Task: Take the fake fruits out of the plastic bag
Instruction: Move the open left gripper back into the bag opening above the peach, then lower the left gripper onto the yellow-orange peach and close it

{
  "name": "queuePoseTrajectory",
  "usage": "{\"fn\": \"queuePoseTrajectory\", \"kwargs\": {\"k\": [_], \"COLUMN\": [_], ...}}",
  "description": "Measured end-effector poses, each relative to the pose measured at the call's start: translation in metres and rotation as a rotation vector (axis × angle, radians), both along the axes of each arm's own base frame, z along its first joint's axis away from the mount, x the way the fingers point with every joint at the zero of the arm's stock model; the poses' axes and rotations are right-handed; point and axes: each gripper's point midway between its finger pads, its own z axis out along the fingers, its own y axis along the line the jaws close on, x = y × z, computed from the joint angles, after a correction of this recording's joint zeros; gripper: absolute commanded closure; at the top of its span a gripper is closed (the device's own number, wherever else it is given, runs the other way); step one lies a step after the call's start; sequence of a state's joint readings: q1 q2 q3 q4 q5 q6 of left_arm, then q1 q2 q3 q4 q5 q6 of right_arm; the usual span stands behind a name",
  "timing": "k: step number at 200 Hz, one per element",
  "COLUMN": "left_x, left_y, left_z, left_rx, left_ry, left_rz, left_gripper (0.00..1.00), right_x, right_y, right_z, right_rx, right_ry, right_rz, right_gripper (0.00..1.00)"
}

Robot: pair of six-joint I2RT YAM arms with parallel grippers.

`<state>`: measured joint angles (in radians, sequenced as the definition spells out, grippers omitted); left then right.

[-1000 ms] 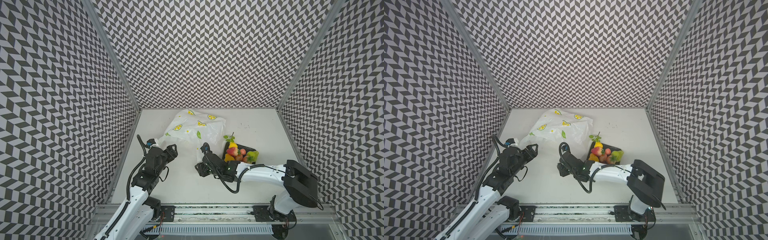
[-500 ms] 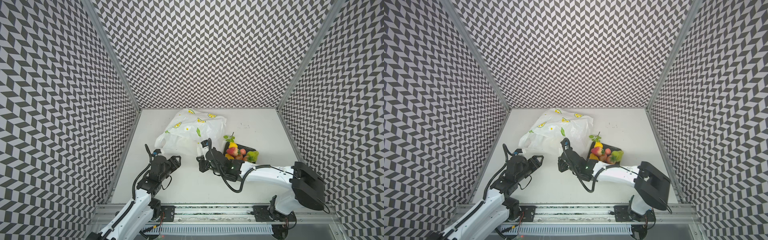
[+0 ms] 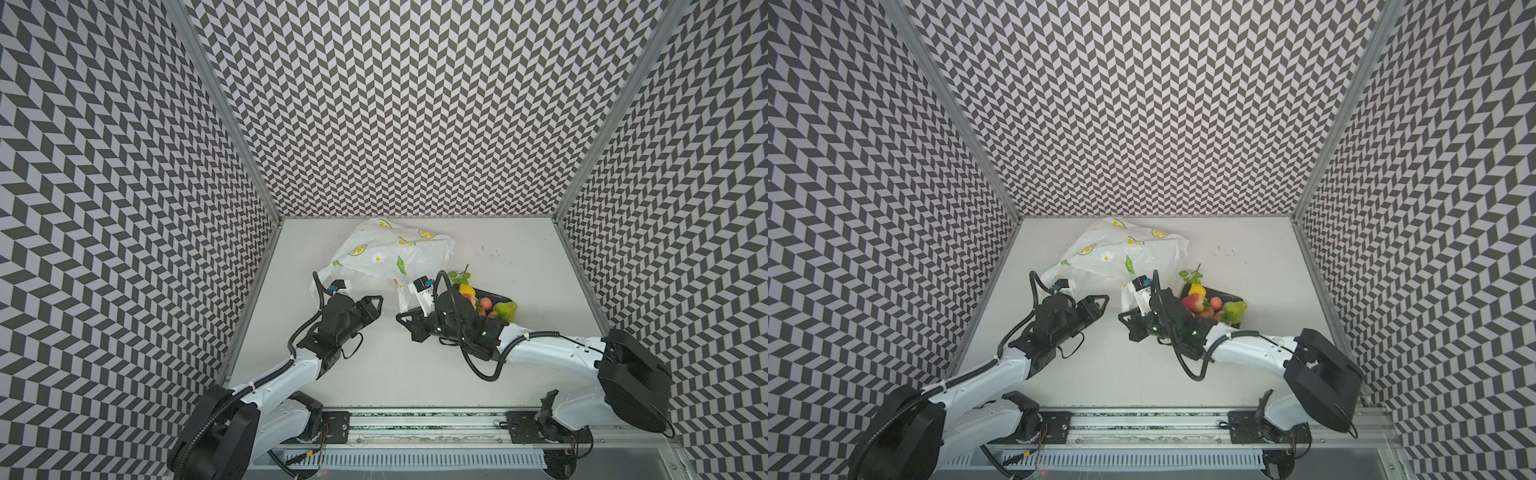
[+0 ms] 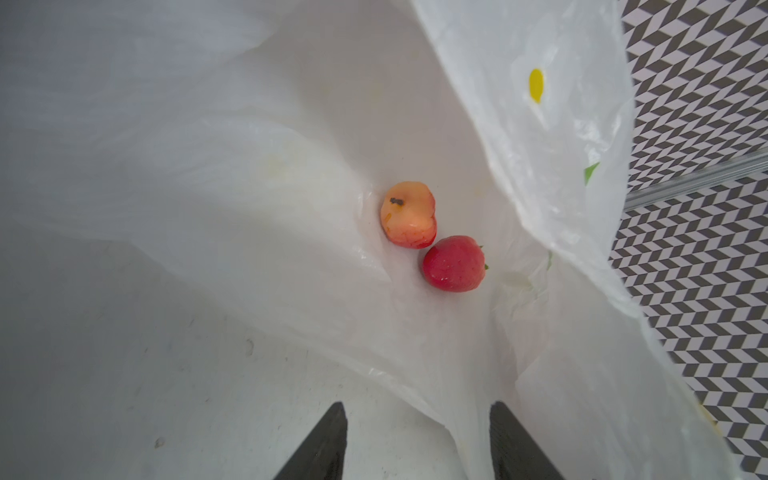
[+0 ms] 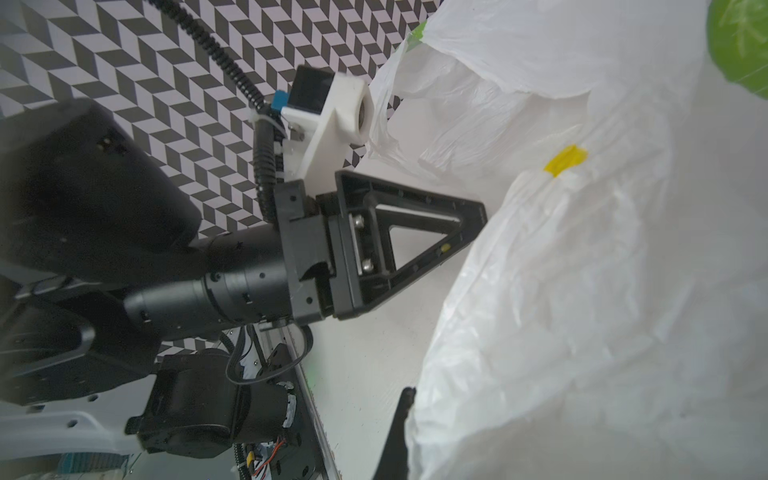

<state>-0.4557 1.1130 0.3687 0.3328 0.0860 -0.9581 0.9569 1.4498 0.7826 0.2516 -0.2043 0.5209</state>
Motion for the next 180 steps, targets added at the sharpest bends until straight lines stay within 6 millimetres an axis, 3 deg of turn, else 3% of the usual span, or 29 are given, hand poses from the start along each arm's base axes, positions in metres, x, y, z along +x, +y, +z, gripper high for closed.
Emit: {"fn": "queuePoseTrajectory", "kwargs": {"k": [24,67,122,180], "left_x": [0.019,0.036,0.051,0.079], "left_y": [-0.008,-0.012,-0.021,-0.021], "left_z": [0.003,-0.019,-0.028,-0.023], "left_rx": [-0.017,-0.057,-0.141,-0.186], "left_ry": [-0.005,0.047,0.087,0.091], "left_rz": [0.007,0.032,0.036,0.077], "left_gripper": [0.52,0.56,0.51,0.55], "right_x": [-0.001,0.002,0.005,-0.004], "right_y": [0.003,0.004,0.013,0.020], "right_z": [0.006,0.015,0.039,0.037], "right_rx": [0.032,0.073,0.163,0.180], "right_ry": [0.003,0.020,0.035,0.067], "right_rz": [0.017,0.025,0.067,0.137], "right_gripper": [1.00,1.00,1.00,1.00]}}
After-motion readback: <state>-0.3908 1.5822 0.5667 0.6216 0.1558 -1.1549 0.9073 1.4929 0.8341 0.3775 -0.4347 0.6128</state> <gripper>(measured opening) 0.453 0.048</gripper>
